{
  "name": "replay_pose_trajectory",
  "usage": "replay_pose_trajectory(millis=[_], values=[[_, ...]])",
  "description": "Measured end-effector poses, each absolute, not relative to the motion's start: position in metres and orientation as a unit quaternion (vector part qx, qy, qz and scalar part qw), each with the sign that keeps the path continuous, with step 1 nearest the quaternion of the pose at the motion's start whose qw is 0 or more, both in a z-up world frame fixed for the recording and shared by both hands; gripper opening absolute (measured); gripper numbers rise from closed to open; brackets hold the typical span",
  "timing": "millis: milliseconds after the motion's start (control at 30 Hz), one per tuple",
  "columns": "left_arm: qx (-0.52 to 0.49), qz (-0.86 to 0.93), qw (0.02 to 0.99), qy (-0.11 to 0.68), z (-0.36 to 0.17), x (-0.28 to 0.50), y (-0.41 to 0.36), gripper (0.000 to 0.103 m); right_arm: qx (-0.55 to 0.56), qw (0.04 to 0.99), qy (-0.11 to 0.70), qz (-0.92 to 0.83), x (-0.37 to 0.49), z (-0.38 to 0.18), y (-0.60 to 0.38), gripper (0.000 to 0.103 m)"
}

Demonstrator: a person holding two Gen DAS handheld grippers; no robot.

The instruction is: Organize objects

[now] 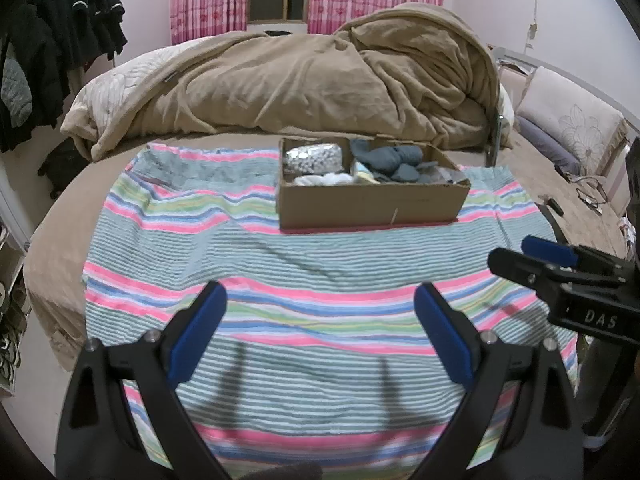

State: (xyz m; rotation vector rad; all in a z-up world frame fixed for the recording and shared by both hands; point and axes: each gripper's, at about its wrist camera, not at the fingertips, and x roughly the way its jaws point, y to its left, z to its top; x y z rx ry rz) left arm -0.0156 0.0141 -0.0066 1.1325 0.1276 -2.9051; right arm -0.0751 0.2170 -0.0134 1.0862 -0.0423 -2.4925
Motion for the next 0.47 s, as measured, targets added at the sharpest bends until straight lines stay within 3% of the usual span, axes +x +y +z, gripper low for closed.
replay_pose_trajectory(millis=[467], values=[[0.354,-0.935,0.0,0.038,-0.0031,-0.0157,0.0146,0.096,0.388,0.209,-0.006,-0.898,-0.0756,-0.0127,0.2153,0.074]])
